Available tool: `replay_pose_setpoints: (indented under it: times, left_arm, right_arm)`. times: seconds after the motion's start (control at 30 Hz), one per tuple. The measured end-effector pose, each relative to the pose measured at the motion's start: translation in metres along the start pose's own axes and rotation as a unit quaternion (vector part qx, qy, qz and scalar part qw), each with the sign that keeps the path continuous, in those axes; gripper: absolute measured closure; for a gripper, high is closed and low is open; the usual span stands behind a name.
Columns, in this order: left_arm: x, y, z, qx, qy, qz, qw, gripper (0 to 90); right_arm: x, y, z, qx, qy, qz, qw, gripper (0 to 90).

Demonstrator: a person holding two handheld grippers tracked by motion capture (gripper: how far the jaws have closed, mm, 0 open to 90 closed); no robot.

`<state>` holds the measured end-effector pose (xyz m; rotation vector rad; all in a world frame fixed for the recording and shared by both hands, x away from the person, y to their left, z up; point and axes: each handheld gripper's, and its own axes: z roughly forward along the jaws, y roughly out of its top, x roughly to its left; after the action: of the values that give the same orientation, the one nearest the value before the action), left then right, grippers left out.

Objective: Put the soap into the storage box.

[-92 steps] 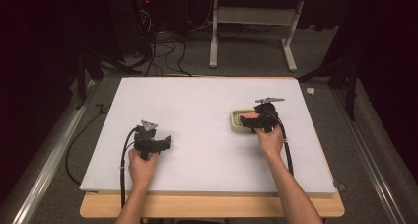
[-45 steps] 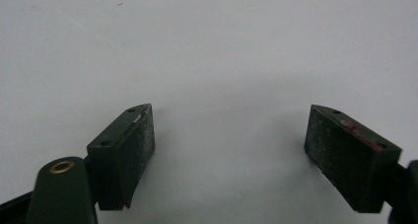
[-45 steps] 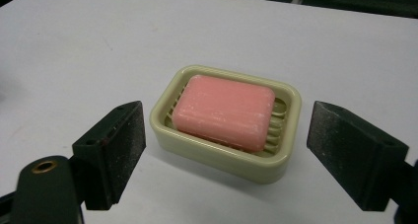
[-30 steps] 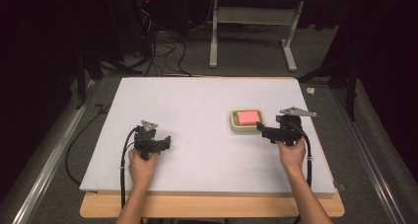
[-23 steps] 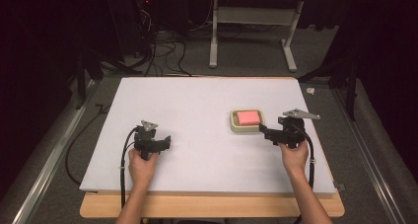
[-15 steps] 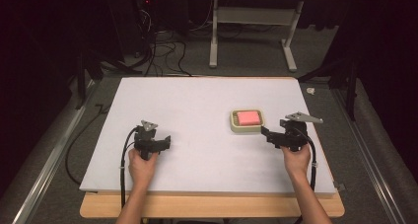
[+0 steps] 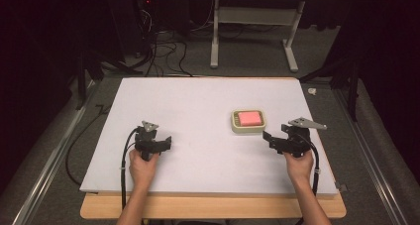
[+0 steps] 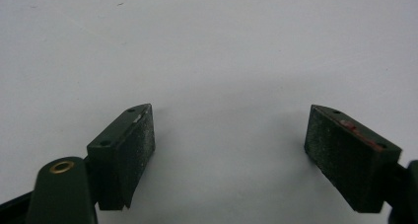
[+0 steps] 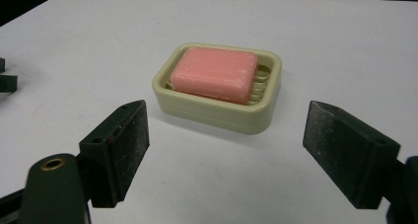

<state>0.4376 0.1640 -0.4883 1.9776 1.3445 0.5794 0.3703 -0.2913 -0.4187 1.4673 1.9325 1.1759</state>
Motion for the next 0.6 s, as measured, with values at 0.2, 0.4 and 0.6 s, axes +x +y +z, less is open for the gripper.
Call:
replay_pose_setpoints:
  times: [0.2, 0.4, 0.6]
  left_arm:
    - [0.000, 0.000, 0.000, 0.000, 0.000, 0.000, 1.0000, 19.9]
    - [0.000, 0.000, 0.000, 0.000, 0.000, 0.000, 1.0000, 19.9]
    - [0.000, 0.000, 0.000, 0.000, 0.000, 0.000, 1.0000, 19.9]
  right_arm:
    - [0.003, -0.004, -0.003, 0.000, 0.002, -0.005, 1.0000, 18.6]
    - [0.007, -0.010, -0.003, 0.001, 0.009, -0.010, 0.9999, 18.6]
    - [0.011, -0.014, -0.003, 0.004, 0.013, -0.014, 0.9998, 18.9]
